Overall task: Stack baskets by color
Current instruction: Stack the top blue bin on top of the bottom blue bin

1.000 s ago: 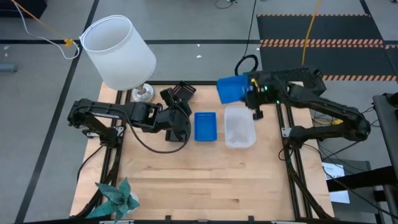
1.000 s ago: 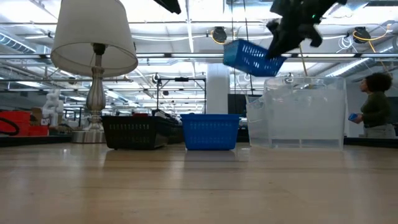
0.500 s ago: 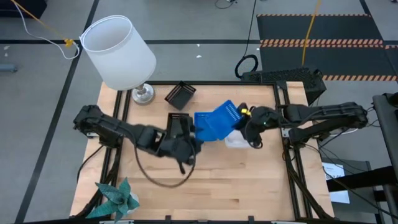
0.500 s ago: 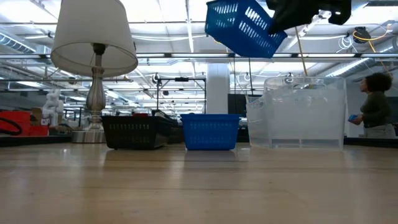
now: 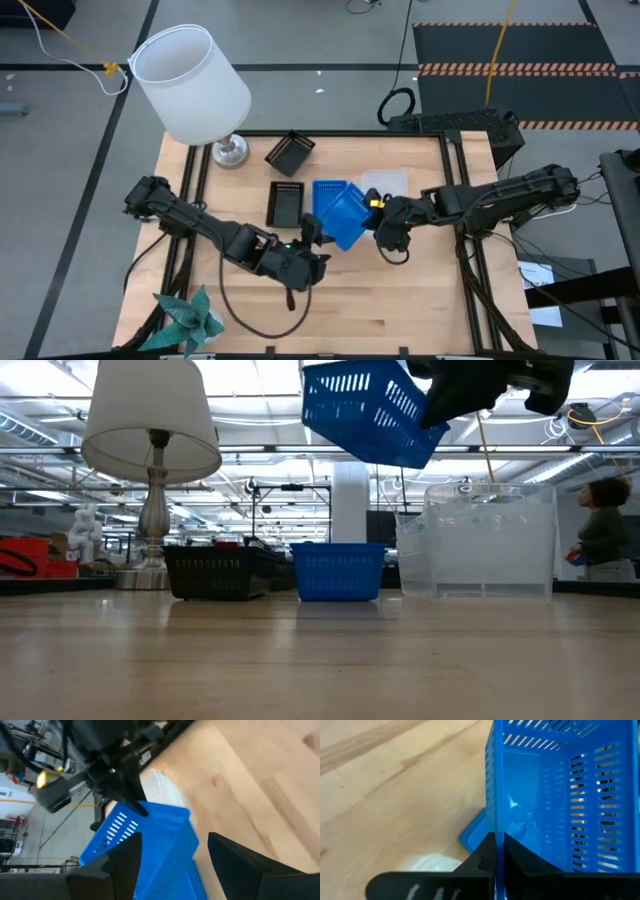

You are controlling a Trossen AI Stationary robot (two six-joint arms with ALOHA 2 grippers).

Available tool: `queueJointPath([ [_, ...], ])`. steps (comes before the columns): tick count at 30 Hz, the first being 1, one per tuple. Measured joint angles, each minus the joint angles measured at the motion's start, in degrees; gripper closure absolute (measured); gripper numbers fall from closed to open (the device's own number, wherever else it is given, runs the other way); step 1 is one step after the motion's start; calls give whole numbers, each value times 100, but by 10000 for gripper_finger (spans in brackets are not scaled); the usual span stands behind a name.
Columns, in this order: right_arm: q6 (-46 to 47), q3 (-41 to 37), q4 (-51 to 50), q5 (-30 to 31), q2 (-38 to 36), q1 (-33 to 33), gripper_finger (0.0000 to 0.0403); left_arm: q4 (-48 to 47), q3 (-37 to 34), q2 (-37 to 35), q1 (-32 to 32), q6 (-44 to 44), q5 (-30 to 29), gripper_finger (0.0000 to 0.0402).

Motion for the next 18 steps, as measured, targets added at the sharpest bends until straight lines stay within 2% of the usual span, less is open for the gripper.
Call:
queueJointPath([
  [3,-198,0,128,-244,73,-1,399,-243,0,118,128,32,120,172],
  [9,-271,0,254,-249,87,-4,399,-599,0,213,391,-112,273,187],
  [13,-275,0,250,-249,88,-4,398,-537,0,200,468,-67,552,239],
  [18,-215,0,267,-243,87,18,378,-522,0,202,466,125,734,326],
])
